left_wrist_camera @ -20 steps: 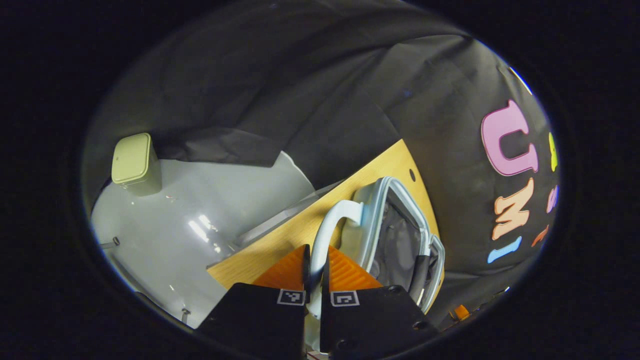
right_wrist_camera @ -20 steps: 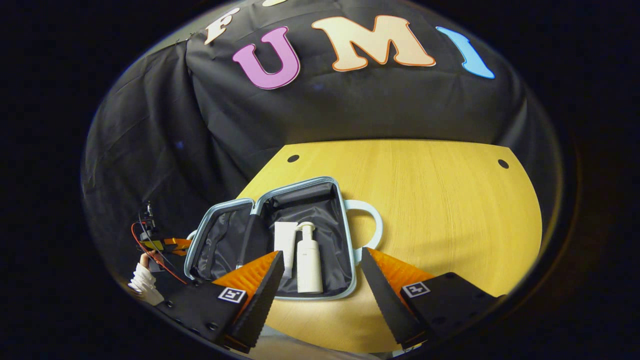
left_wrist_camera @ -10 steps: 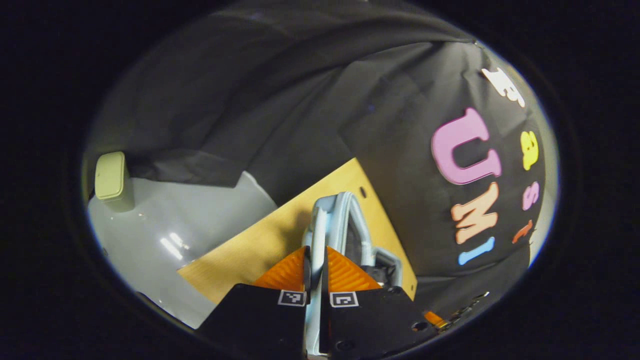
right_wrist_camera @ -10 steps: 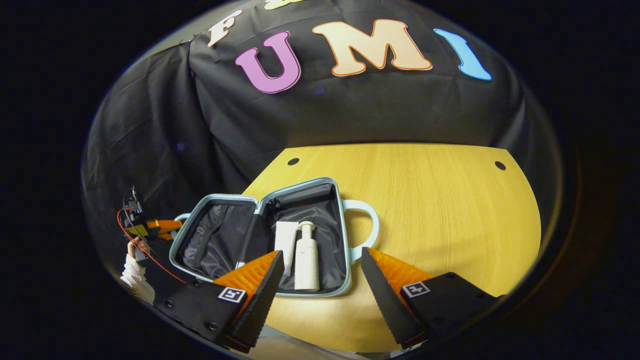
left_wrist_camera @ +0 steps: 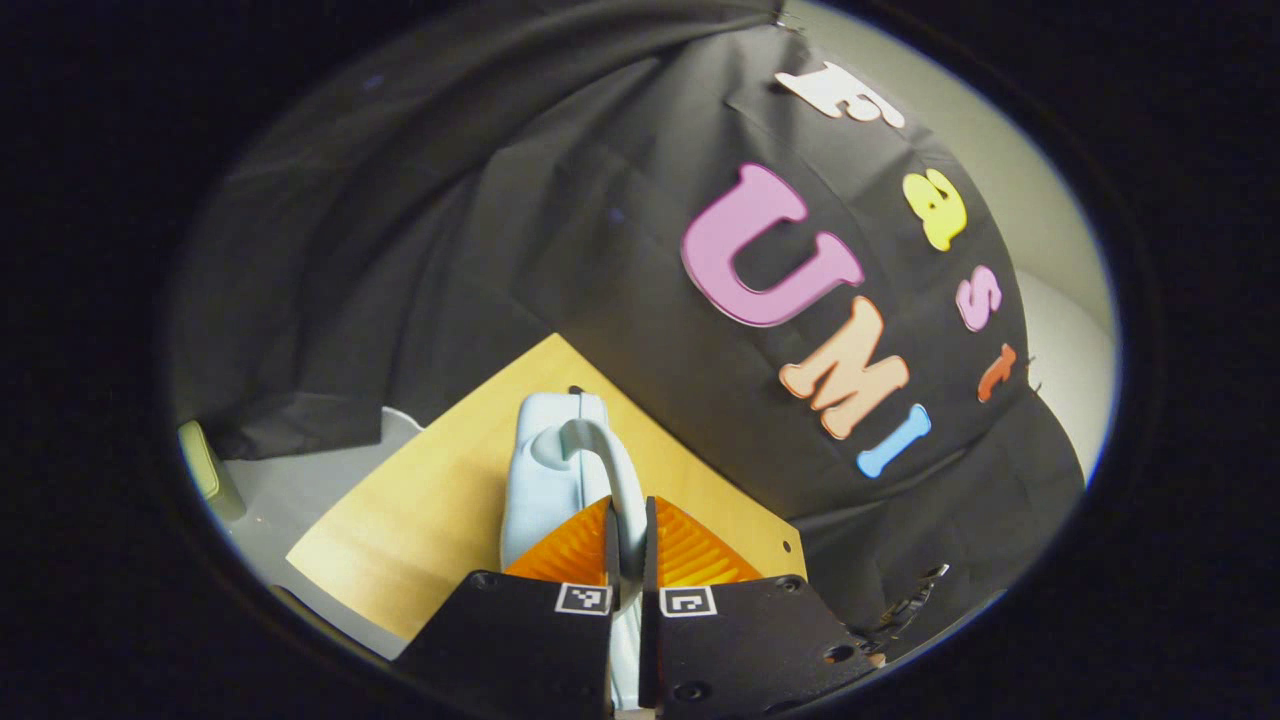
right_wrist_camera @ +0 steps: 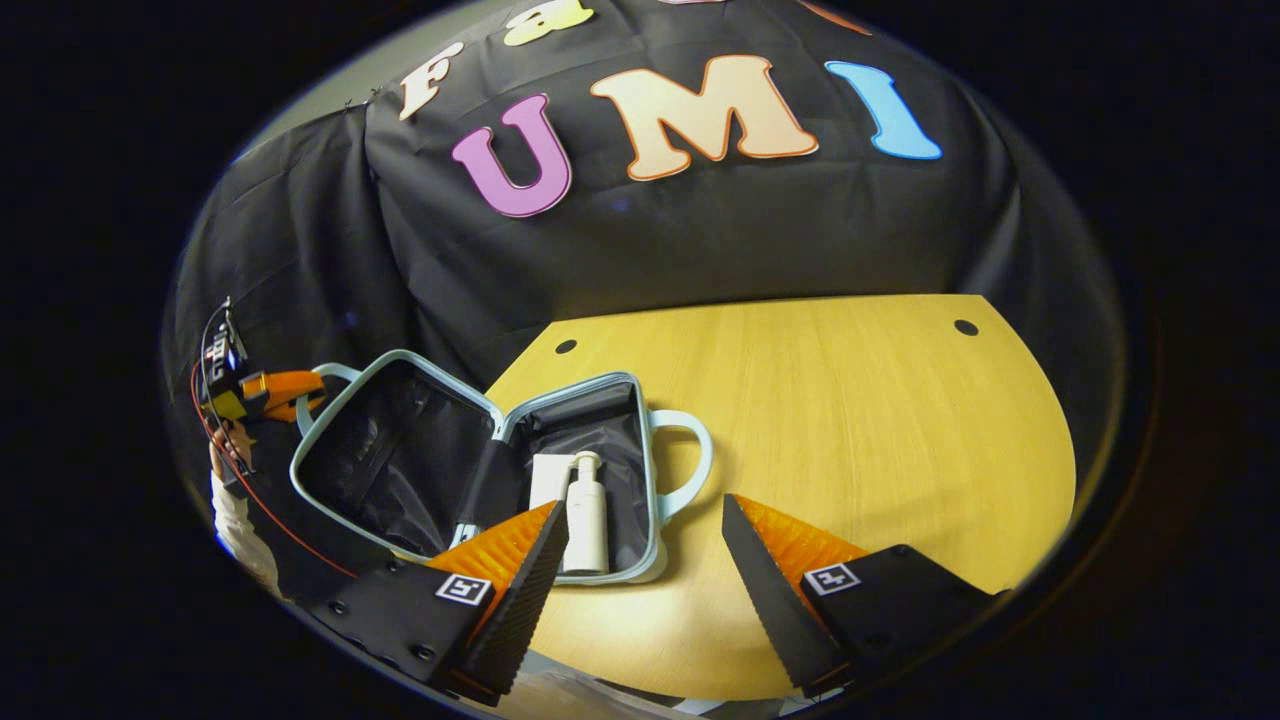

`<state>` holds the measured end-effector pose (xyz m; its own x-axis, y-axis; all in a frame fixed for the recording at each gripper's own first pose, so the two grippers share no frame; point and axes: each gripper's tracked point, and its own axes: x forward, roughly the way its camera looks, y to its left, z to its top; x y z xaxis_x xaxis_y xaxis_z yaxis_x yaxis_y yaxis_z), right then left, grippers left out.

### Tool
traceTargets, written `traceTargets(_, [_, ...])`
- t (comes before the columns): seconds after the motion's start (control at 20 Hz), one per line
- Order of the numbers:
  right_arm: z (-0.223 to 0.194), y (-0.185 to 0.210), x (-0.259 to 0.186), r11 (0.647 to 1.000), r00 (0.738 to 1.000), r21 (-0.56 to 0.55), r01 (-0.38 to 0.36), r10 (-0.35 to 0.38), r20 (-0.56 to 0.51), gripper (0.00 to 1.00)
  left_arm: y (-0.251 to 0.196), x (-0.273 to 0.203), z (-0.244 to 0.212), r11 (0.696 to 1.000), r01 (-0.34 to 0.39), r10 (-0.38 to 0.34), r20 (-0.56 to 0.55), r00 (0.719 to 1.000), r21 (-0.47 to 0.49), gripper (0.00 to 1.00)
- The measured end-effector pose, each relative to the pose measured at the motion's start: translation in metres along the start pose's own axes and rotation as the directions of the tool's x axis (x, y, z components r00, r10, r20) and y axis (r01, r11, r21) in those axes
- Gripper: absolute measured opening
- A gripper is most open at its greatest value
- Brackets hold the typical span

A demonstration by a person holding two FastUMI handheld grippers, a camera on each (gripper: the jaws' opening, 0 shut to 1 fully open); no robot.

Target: First open the suitcase, pack the skin care products into it, and then close the suitcase.

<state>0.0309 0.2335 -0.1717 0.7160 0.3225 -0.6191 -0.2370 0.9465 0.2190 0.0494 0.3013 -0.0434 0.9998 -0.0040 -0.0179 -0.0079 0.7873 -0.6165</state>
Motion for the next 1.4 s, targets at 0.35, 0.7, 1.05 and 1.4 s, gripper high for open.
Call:
traceTargets(0.35, [0.003,-0.057,-0.043,0.996,0.994,0.048,0.080,-0.083,0.065,0.97,-0.124,0.050,-0.063,0.984,0.078,-0.063,-0.094,0.994,0.158,0.06])
traceTargets(0.7, [0.002,-0.106,-0.072,0.981,0.981,0.110,0.157,-0.168,0.100,0.97,-0.188,0.123,-0.179,0.952,0.120,-0.040,-0.276,0.960,0.280,0.06])
traceTargets(1.05, [-0.003,-0.139,-0.088,0.966,0.971,0.152,0.207,-0.222,0.085,0.97,-0.170,0.189,-0.283,0.908,0.039,0.158,-0.428,0.890,0.417,0.11])
traceTargets(1.4, [0.011,-0.165,-0.098,0.958,0.959,0.163,0.238,-0.258,0.116,0.97,-0.145,0.215,-0.327,0.803,-0.043,0.375,-0.448,0.812,0.594,0.07])
